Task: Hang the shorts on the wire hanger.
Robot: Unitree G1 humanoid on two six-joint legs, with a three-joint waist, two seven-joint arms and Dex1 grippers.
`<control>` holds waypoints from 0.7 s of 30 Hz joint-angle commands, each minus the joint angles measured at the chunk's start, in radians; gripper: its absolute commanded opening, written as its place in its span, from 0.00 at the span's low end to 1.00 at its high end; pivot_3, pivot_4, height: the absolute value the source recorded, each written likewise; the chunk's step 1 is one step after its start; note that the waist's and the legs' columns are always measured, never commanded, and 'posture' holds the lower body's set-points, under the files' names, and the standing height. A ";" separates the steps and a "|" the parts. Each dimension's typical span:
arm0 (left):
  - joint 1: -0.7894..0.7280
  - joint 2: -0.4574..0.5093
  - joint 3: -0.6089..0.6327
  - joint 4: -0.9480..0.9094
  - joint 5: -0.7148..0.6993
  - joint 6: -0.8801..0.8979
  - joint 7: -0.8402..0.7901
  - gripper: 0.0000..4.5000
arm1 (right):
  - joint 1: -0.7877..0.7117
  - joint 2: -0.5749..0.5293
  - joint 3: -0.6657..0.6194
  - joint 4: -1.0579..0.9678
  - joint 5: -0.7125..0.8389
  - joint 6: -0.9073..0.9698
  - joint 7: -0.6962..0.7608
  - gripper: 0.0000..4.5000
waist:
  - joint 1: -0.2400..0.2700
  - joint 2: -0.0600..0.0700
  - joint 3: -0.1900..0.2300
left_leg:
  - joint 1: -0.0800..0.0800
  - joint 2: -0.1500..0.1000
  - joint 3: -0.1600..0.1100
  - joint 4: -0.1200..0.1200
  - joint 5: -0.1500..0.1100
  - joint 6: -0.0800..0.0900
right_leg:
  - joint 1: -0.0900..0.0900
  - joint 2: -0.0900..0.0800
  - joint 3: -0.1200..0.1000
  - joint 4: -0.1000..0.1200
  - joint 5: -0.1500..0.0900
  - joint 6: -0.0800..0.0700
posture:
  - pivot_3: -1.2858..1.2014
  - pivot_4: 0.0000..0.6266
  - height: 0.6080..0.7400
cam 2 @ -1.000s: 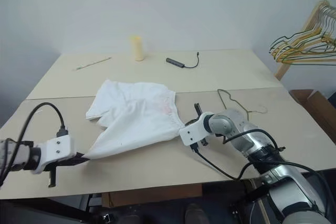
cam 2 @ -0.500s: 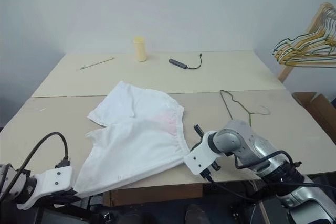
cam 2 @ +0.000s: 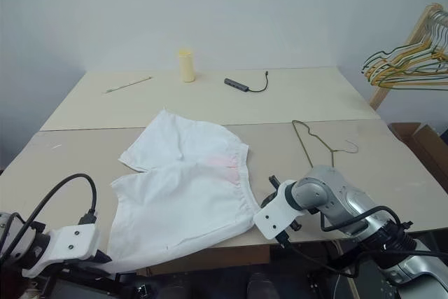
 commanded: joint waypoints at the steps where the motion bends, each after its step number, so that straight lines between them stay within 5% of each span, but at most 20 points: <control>1: -0.009 -0.001 0.064 0.004 -0.038 -0.019 -0.036 0.50 | -0.003 -0.026 -0.077 -0.019 0.073 0.038 0.020 0.55 | 0.000 0.000 0.000 | 0.000 0.000 0.000 0.000 0.000 0.000 | 0.000 0.000 0.000 0.000 0.000 0.000 | 0.50 0.00 1.00; 6: -0.027 -0.048 0.220 0.013 -0.164 -0.001 -0.105 0.86 | 0.013 -0.050 -0.249 -0.009 0.291 0.197 0.036 0.94 | 0.000 0.000 0.000 | 0.000 0.000 0.000 0.000 0.000 0.000 | 0.000 0.000 0.000 0.000 0.000 0.000 | 0.50 0.00 1.00; 8: -0.059 -0.072 0.254 0.028 -0.222 -0.002 -0.113 0.99 | -0.004 -0.015 -0.317 0.020 0.309 0.334 -0.031 1.00 | 0.000 0.000 0.000 | 0.000 0.001 0.000 0.000 0.000 0.000 | 0.000 0.000 0.000 0.000 0.000 0.000 | 0.50 0.00 1.00; 17: -0.415 -0.294 0.119 0.053 -0.353 0.028 0.177 0.99 | -0.214 0.257 -0.462 0.223 0.346 1.095 -0.365 1.00 | -0.013 0.000 -0.001 | 0.000 0.001 0.000 0.001 0.000 0.000 | 0.001 0.002 0.001 0.000 0.004 -0.003 | 0.49 0.00 1.00; 21: -0.534 -0.337 0.040 0.060 -0.366 0.049 0.246 0.99 | -0.279 0.329 -0.532 0.372 0.376 1.207 -0.489 1.00 | -0.024 -0.001 -0.001 | -0.003 0.000 -0.001 0.001 0.000 0.000 | 0.000 0.001 0.002 -0.001 0.006 -0.001 | 0.48 0.00 1.00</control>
